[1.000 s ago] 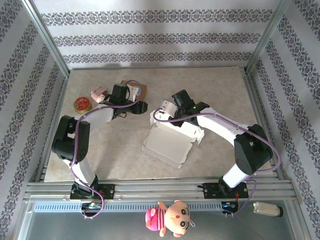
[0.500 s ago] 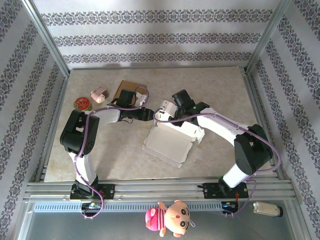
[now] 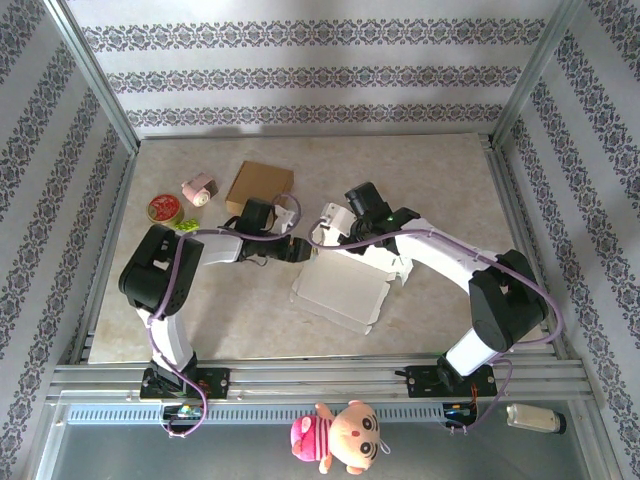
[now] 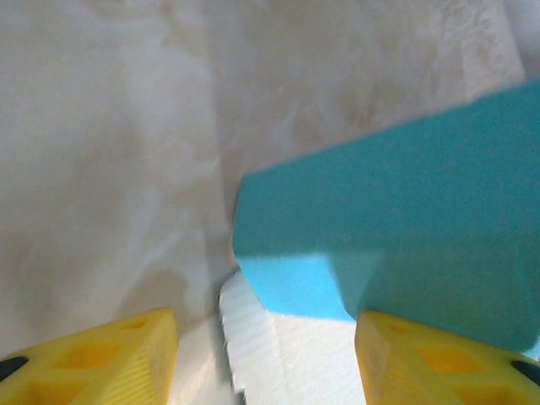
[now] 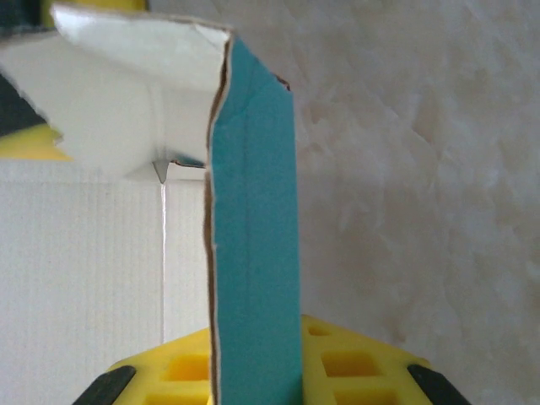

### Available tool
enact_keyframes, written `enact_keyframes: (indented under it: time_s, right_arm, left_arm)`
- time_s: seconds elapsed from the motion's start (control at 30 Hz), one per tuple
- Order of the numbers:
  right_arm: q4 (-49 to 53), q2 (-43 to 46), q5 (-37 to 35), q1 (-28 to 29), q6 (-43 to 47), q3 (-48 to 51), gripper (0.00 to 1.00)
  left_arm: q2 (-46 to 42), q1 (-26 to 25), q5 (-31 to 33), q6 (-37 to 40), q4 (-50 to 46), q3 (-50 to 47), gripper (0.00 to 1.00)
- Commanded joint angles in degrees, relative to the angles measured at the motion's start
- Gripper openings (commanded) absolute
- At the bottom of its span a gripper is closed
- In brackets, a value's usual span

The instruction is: Fold the paper box

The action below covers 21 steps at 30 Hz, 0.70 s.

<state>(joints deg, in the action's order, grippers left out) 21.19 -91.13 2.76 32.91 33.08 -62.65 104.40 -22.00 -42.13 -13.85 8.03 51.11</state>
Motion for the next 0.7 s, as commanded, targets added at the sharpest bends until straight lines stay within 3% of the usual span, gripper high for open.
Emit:
enact_keyframes:
  time_s: [0.0, 0.3, 0.5, 0.67]
  right_arm:
    - [-0.04, 1.17, -0.66, 0.67, 0.76, 1.51, 0.18]
    - [0.72, 1.04, 0.06, 0.88, 0.89, 1.04, 0.19]
    - [0.94, 0.35, -0.81, 1.53, 1.2, 1.03, 0.3]
    - [0.57, 1.56, 0.4, 1.93, 0.46, 1.05, 0.39]
  left_arm:
    - [-5.26, -0.76, 2.86, 7.15, 6.28, -2.4, 0.58]
    - [-5.13, -1.3, 5.1, 24.18, 9.47, -2.56, 0.58]
    - [-3.3, -1.38, 2.4, 24.29, 11.3, -0.91, 0.58]
    - [-3.43, -3.23, 2.94, 22.6, 12.8, -1.29, 0.45]
